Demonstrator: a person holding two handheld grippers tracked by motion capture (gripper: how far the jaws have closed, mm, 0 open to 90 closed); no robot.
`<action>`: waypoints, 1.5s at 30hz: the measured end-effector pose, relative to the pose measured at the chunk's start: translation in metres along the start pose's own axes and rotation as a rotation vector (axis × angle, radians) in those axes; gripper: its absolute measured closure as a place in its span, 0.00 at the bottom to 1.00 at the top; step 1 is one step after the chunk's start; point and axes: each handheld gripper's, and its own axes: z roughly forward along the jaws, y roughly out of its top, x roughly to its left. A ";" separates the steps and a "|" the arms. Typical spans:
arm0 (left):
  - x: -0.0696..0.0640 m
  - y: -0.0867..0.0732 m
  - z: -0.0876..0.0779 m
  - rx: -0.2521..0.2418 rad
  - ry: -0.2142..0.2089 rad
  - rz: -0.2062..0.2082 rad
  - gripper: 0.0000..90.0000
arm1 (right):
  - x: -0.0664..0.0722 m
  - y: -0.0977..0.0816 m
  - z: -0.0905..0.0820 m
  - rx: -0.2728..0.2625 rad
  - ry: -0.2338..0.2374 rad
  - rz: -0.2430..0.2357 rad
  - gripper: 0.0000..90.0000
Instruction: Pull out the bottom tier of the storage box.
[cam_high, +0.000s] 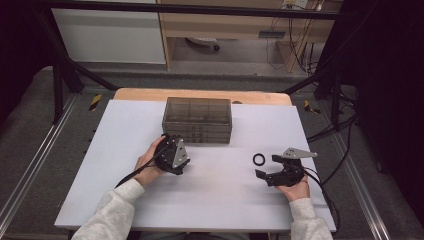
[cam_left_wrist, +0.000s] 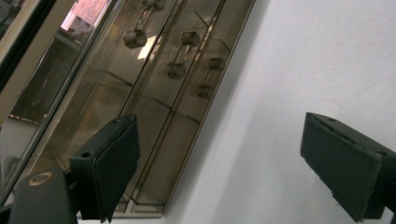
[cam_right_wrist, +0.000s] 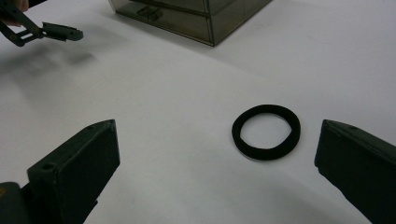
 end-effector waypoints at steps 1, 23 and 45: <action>0.000 0.001 0.001 0.003 0.002 0.010 0.14 | 0.000 0.000 0.000 0.000 0.000 0.000 0.00; -0.016 0.006 0.024 0.039 0.101 0.216 0.33 | 0.000 0.000 0.000 -0.002 0.000 0.000 0.00; -0.029 0.006 0.044 0.032 0.198 0.308 0.53 | 0.000 0.000 0.000 0.000 0.001 -0.001 0.00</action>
